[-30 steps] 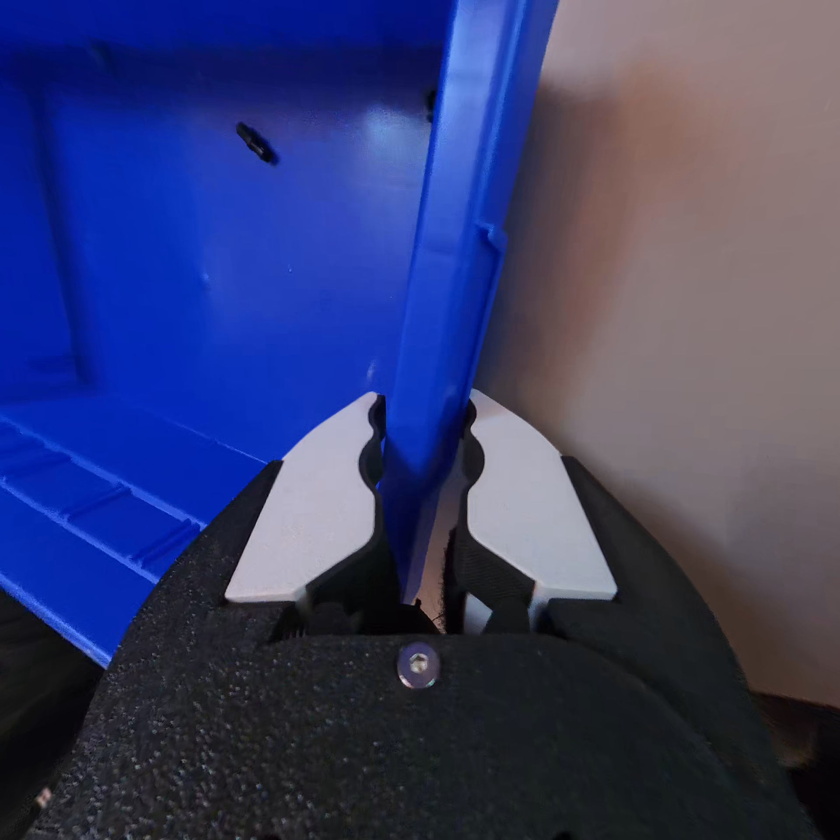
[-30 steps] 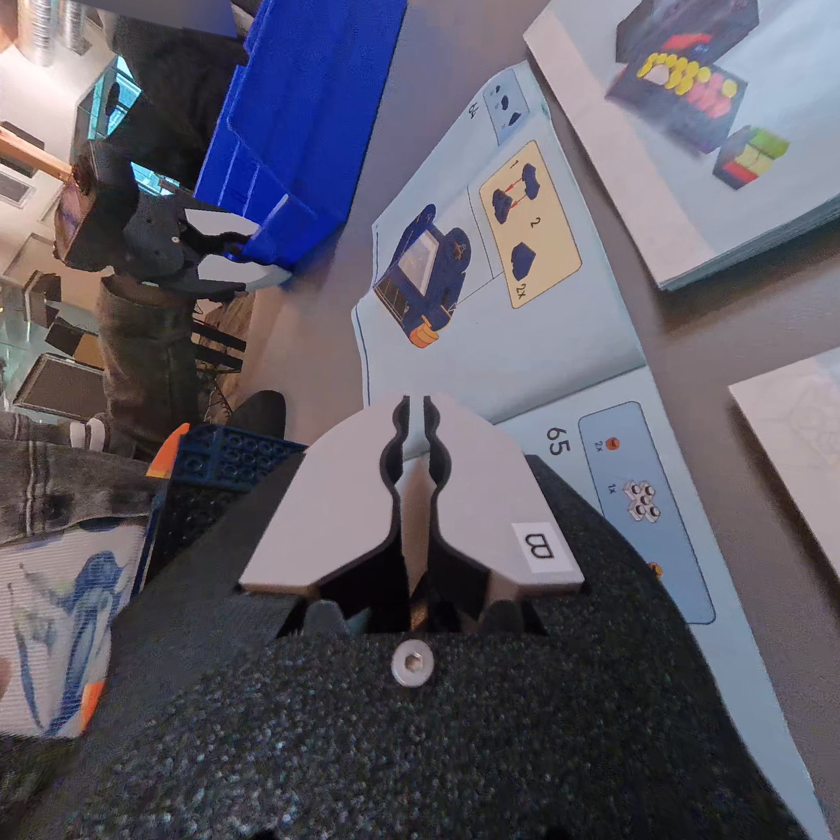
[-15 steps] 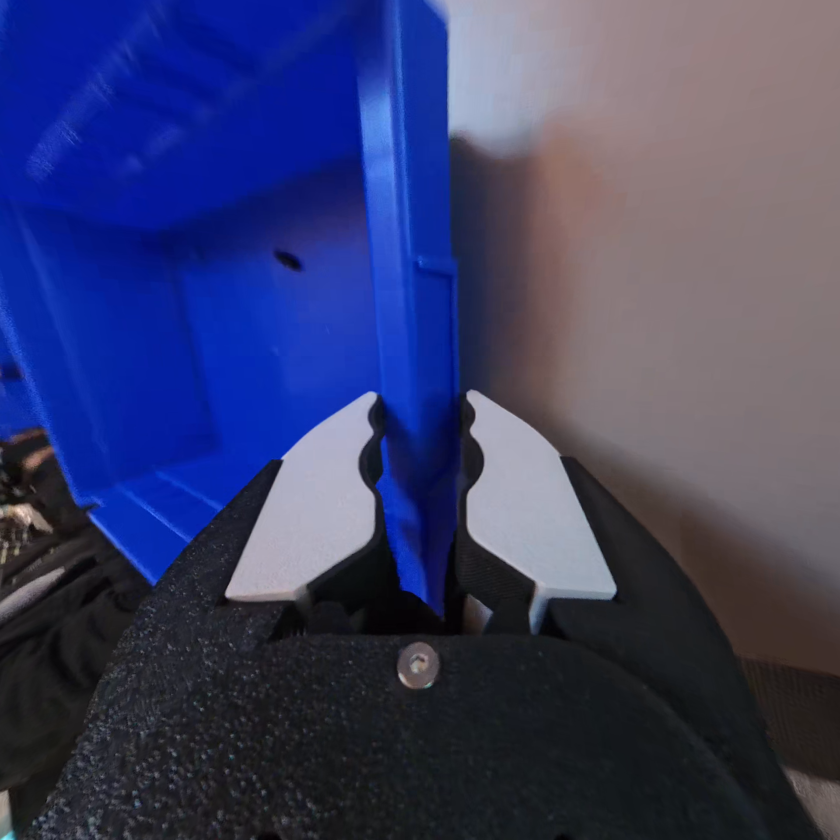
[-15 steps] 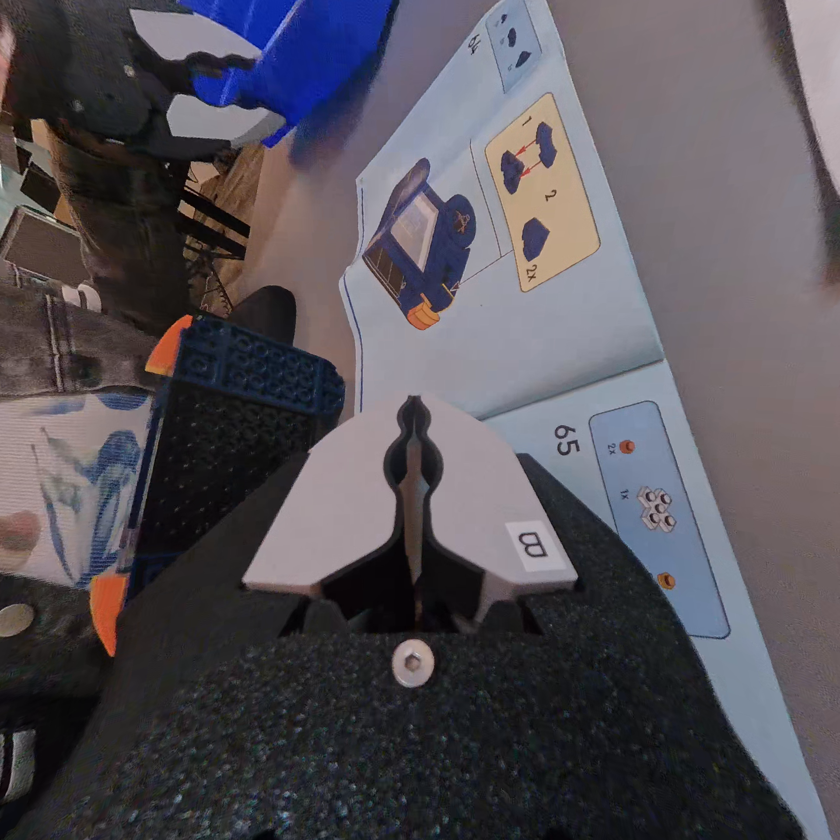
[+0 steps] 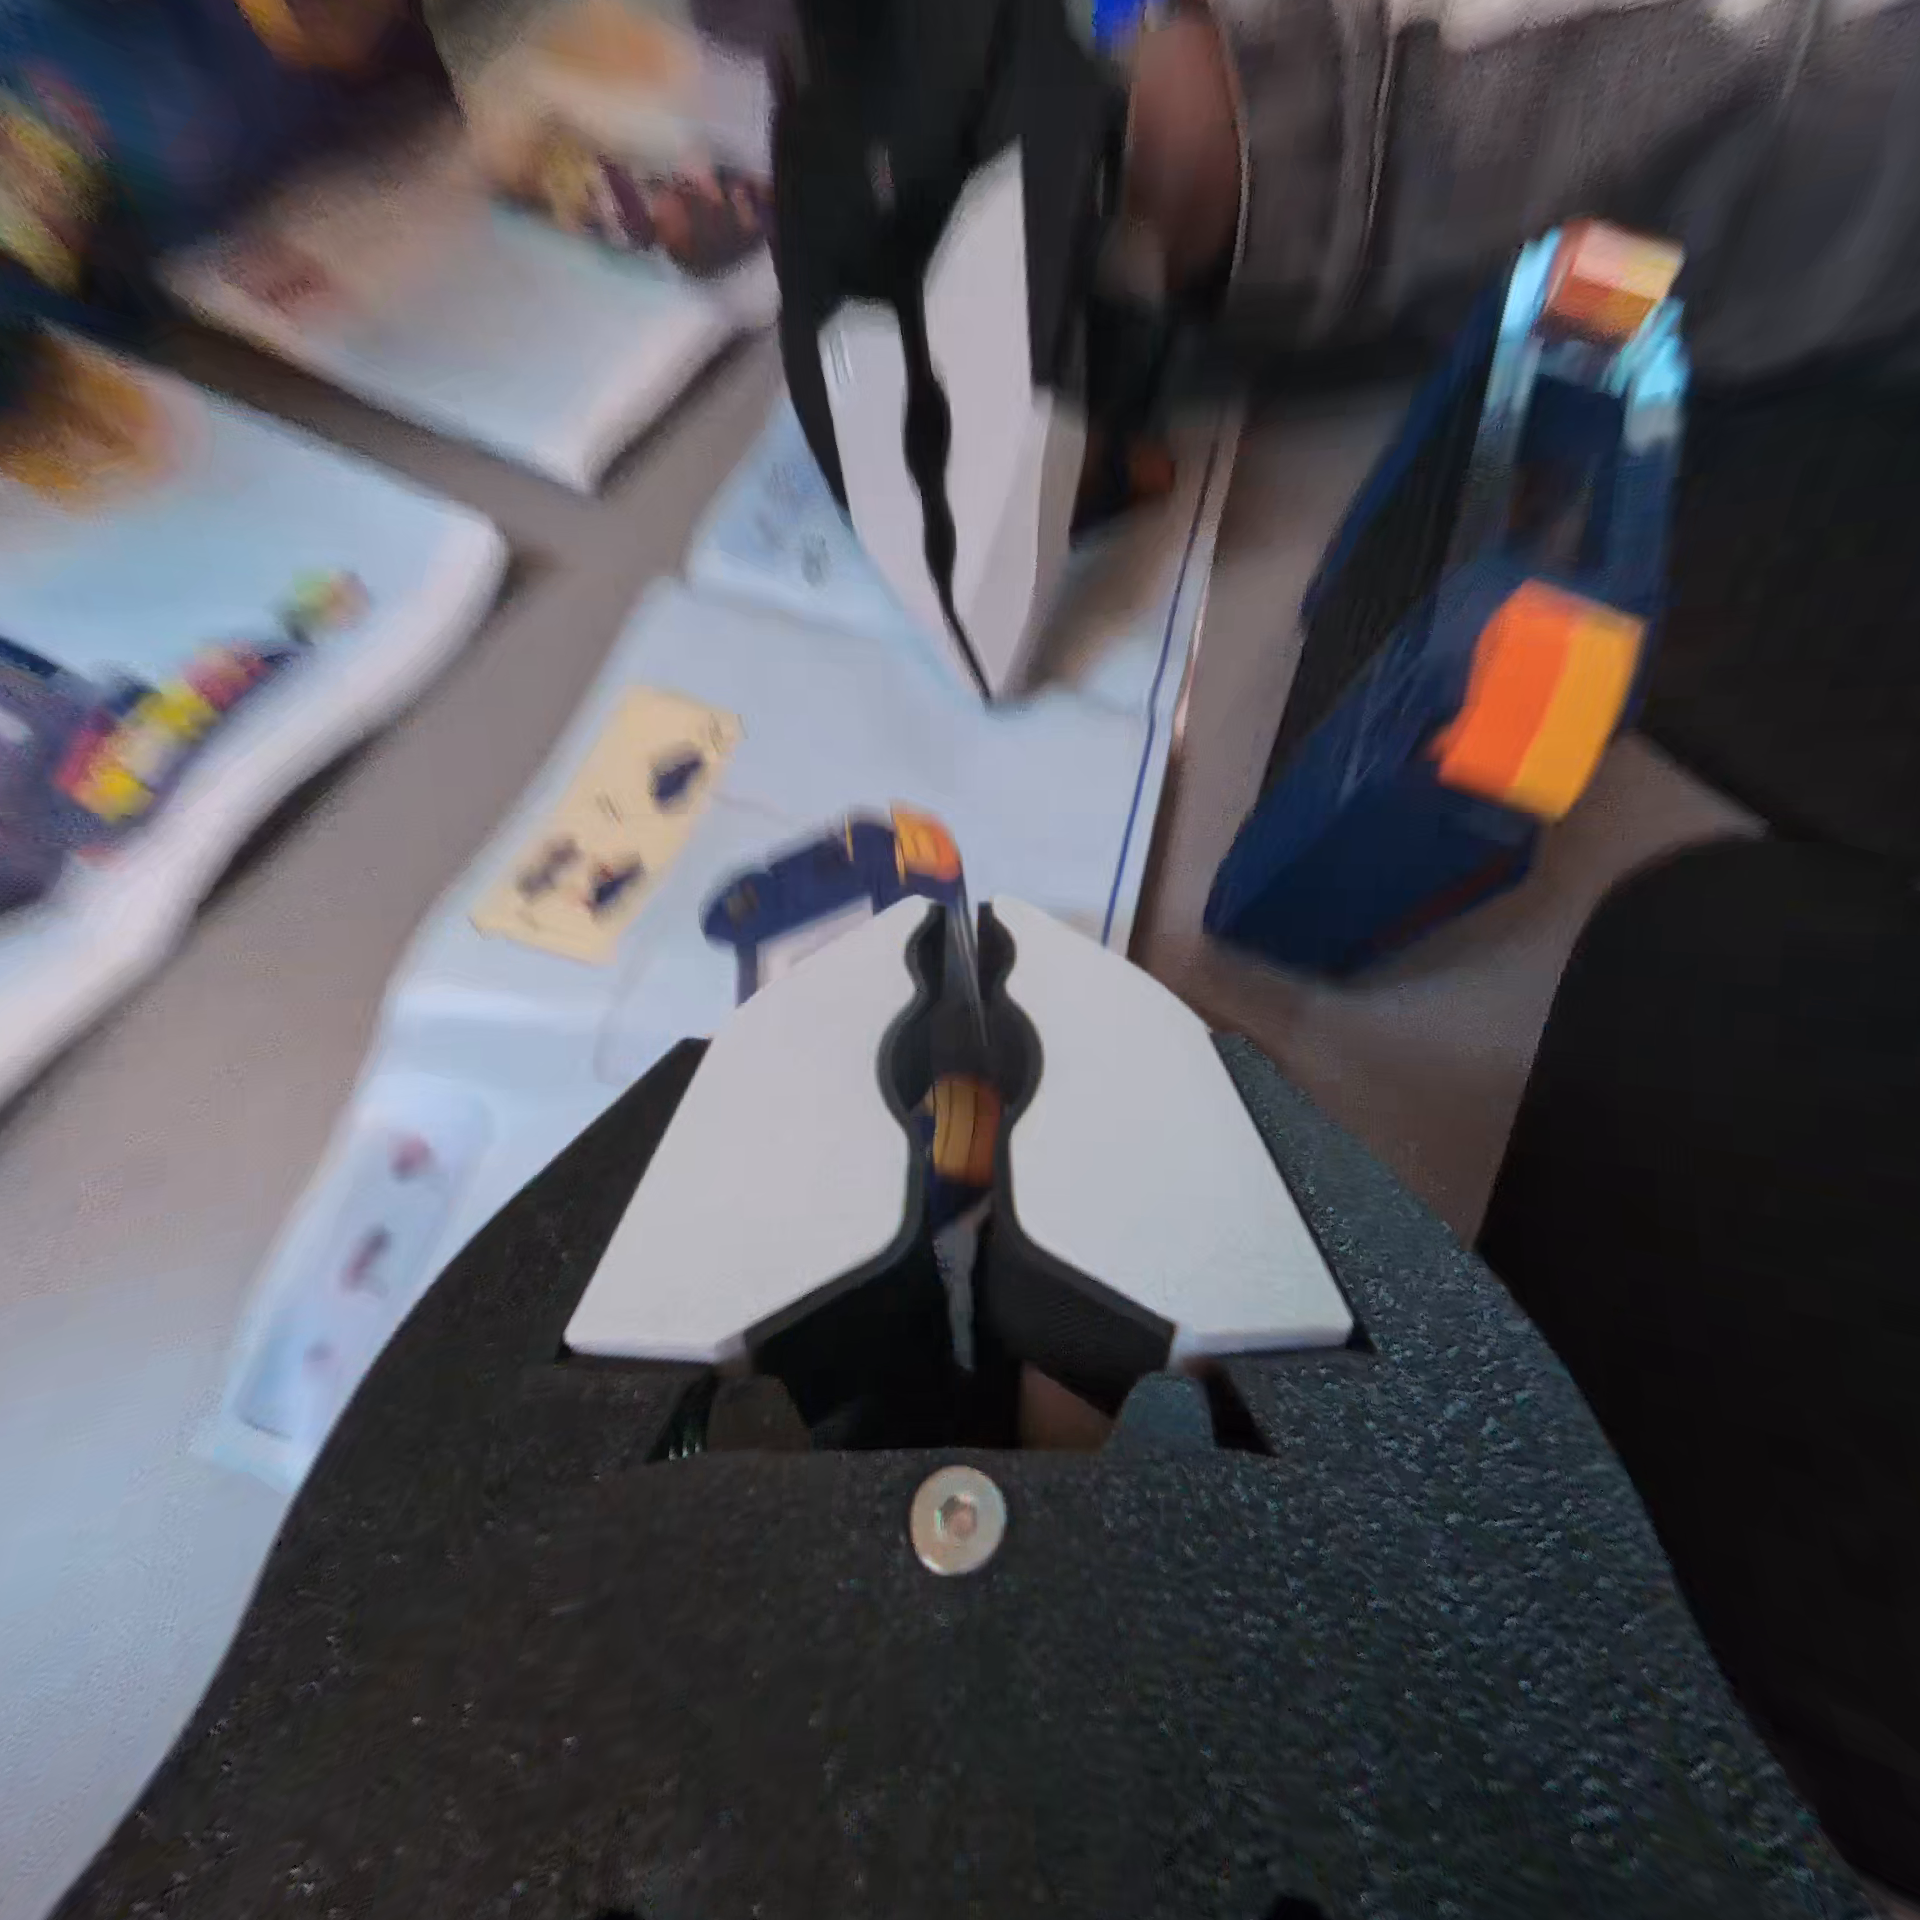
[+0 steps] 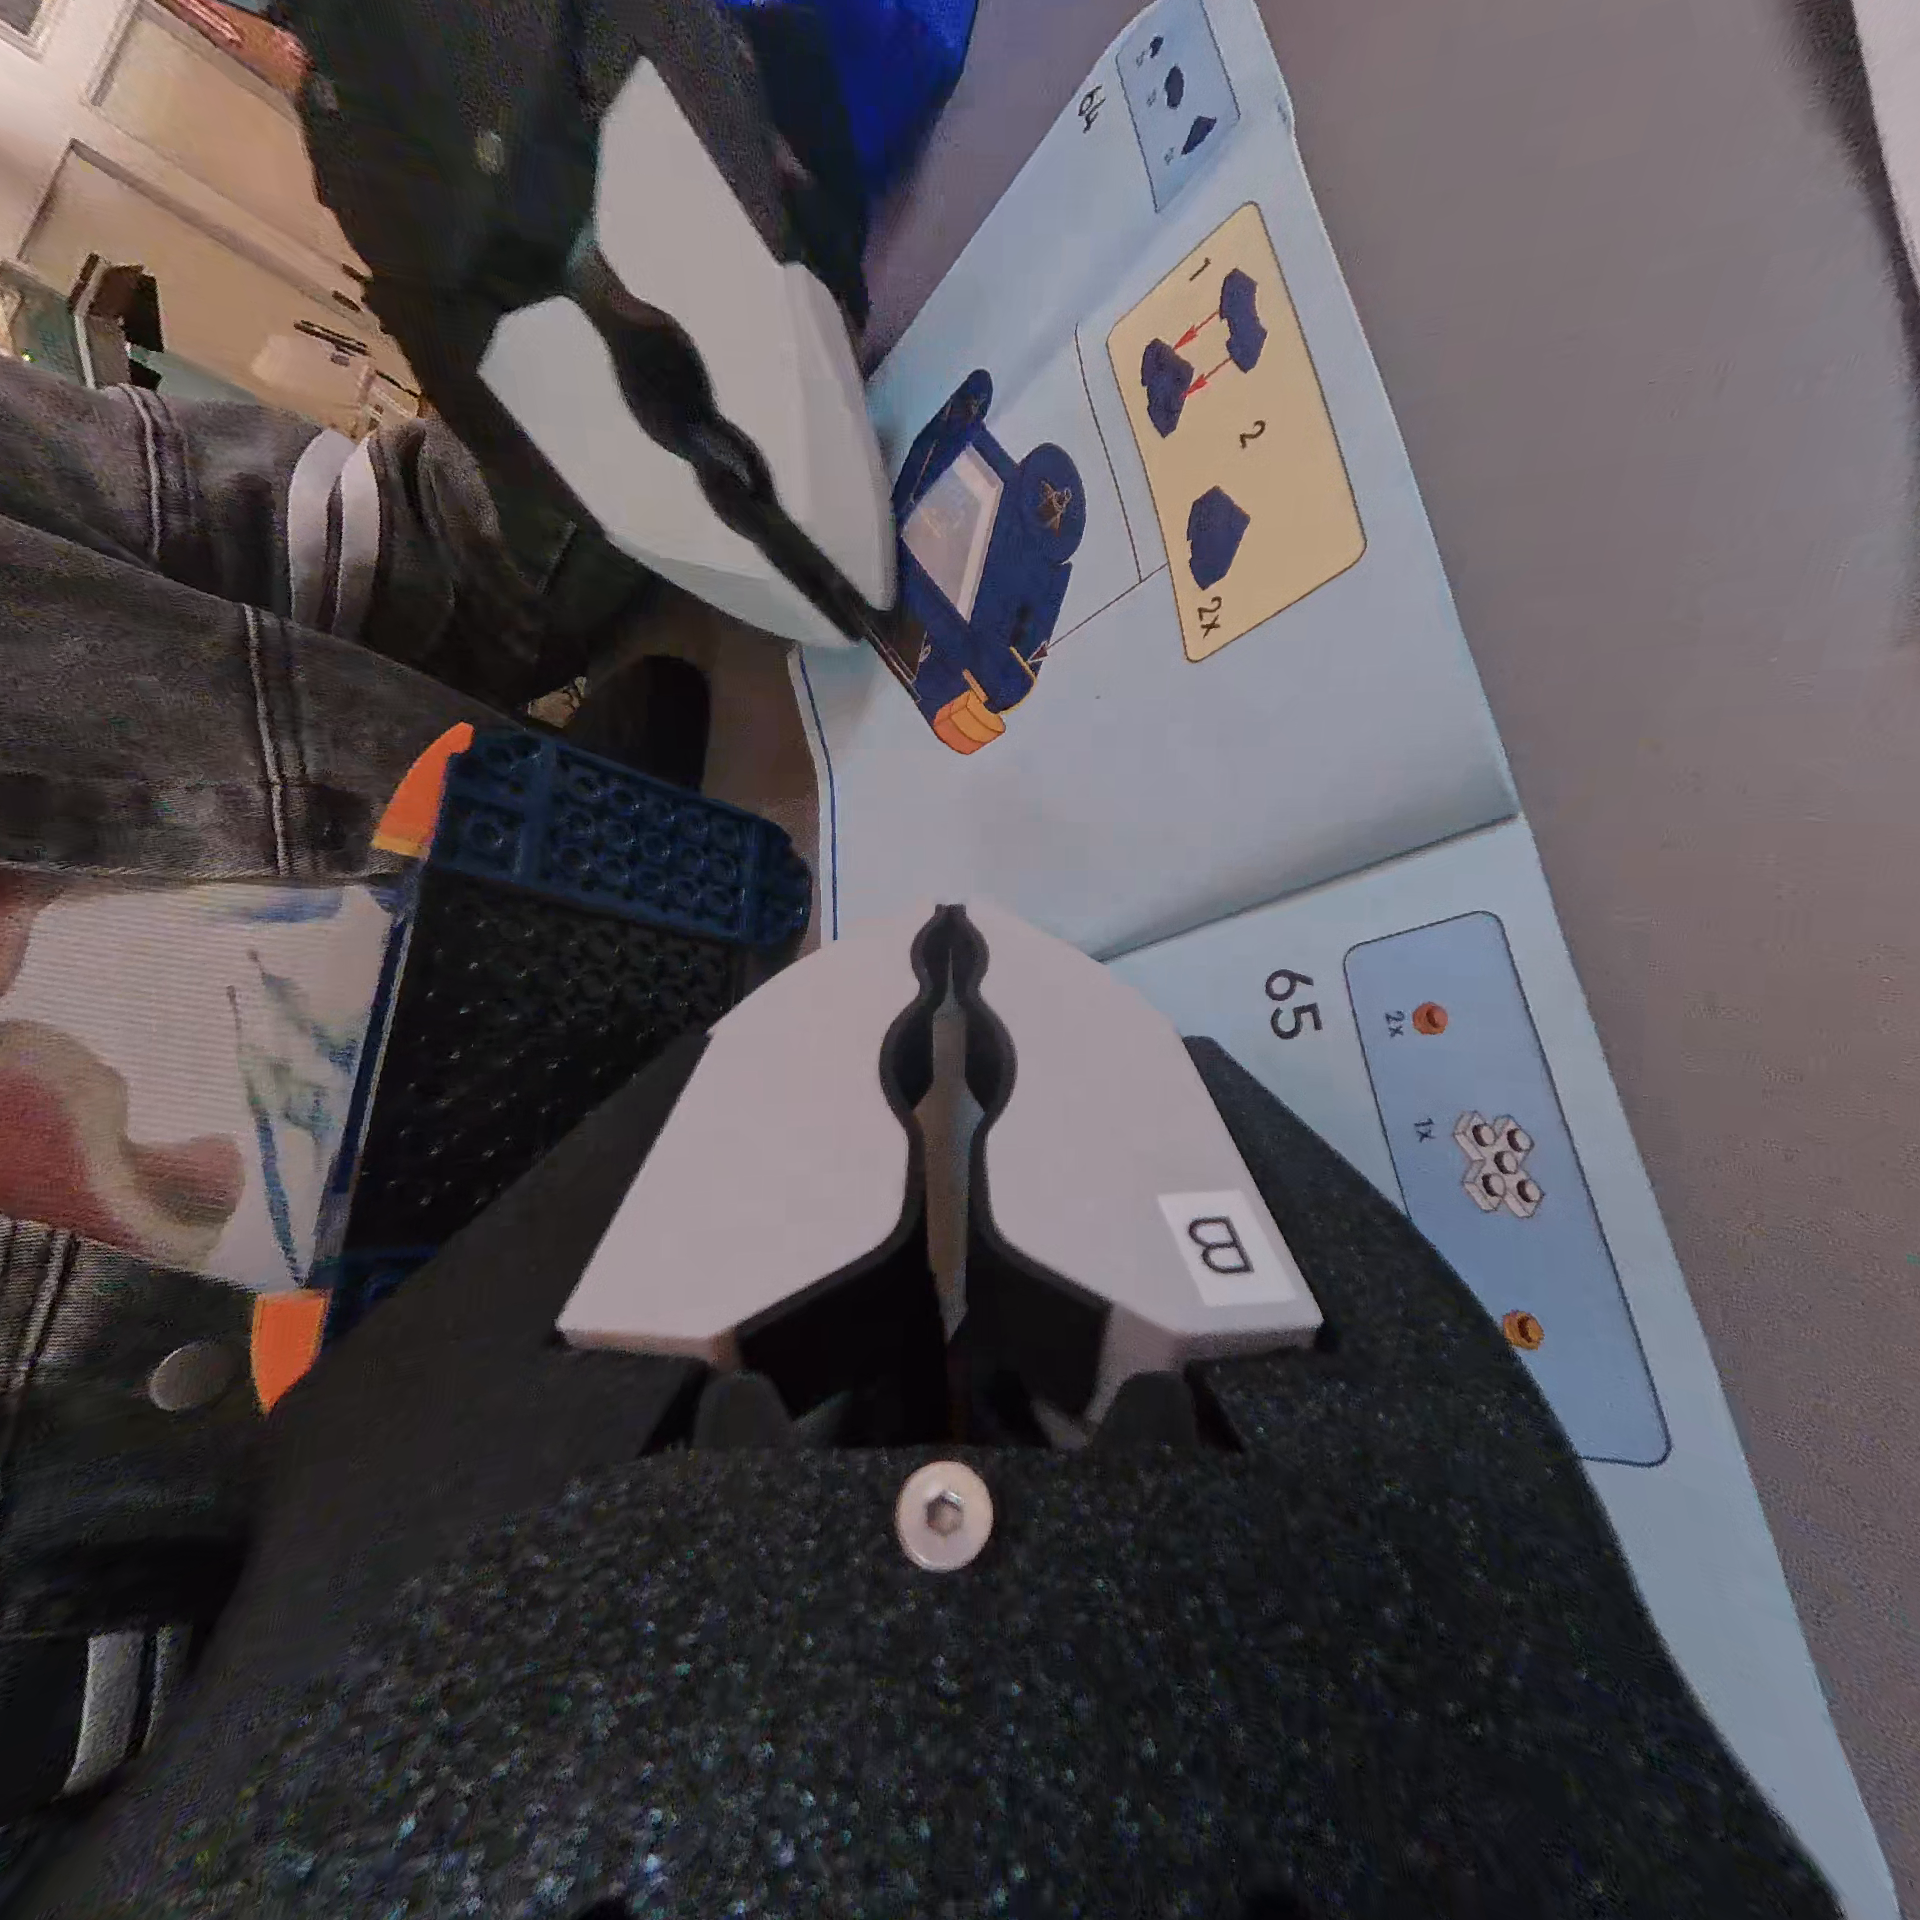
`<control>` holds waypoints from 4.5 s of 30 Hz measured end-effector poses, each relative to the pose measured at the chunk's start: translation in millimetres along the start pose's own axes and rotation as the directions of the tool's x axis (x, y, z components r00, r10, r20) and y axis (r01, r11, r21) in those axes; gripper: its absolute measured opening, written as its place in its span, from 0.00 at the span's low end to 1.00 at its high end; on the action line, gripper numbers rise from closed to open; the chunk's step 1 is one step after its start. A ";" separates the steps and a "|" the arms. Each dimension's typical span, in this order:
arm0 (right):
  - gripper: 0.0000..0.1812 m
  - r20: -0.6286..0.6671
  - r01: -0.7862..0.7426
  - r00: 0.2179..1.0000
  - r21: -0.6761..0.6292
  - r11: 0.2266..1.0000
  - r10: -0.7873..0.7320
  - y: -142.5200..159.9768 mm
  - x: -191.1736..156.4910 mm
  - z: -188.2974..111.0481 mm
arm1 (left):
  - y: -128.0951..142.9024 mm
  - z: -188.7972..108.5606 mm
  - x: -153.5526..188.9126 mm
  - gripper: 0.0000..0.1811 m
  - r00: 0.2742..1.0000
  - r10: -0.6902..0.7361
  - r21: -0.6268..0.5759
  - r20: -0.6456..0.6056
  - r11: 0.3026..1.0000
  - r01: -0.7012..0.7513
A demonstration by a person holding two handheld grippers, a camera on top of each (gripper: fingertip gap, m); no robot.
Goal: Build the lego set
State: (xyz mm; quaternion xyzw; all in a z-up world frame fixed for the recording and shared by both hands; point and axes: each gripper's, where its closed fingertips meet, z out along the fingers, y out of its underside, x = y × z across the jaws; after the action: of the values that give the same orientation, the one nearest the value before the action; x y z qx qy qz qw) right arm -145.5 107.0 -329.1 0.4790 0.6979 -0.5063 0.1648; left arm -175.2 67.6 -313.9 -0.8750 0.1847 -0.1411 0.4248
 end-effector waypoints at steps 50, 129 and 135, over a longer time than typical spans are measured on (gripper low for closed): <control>0.20 -0.495 0.388 0.019 -0.797 0.463 -0.869 22.5 -79.9 -10.3 | 29.5 -7.1 -8.7 0.02 0.991 -0.133 -0.089 0.025 0.987 0.135; 0.13 -0.669 0.113 0.724 0.355 0.928 0.167 34.9 -41.7 -81.4 | 17.7 -23.2 -3.2 0.22 0.962 0.203 -0.149 0.184 0.973 -0.177; 0.23 -0.890 0.156 0.455 0.106 0.982 0.024 55.6 15.3 -78.5 | 30.9 -17.9 -14.0 0.30 0.961 0.182 -0.197 0.209 0.970 -0.141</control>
State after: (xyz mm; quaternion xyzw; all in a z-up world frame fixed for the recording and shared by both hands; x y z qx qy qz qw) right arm -86.4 184.2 -336.6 0.6571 0.6529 -0.2472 -0.2844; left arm -201.3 43.8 -329.0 -0.9021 0.2181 0.0118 0.3723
